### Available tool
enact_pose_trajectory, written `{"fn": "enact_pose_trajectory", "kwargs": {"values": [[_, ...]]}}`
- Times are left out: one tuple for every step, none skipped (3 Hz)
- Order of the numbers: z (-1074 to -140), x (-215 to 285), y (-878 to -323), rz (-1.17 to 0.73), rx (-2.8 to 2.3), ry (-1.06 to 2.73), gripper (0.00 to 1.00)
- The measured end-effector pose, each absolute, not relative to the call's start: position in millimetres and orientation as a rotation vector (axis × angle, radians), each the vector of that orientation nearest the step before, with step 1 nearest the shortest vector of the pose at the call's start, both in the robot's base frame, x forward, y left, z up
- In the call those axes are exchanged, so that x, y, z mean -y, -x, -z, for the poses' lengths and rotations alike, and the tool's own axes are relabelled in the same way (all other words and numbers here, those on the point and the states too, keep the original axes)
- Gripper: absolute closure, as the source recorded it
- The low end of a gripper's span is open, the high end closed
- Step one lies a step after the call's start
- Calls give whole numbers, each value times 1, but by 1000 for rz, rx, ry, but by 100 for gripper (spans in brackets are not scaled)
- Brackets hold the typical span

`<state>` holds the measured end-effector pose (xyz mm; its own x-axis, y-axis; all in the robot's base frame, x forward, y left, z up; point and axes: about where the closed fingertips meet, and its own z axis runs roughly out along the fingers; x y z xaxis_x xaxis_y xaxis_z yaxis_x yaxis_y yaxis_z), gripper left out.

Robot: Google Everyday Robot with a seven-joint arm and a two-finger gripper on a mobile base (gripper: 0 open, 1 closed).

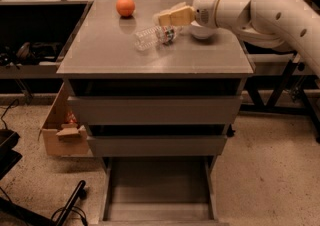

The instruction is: Pick water bottle from bottom drawer and place on counter

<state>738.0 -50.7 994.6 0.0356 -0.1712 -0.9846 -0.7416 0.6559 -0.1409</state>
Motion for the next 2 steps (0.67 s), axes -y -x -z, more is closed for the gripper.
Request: {"fn": "enact_pose_trajectory", "kwargs": {"values": [[-1053,83,-699,-404,-1521,895,0],[-1092,119,-649,-301,-1577,973,0]]}}
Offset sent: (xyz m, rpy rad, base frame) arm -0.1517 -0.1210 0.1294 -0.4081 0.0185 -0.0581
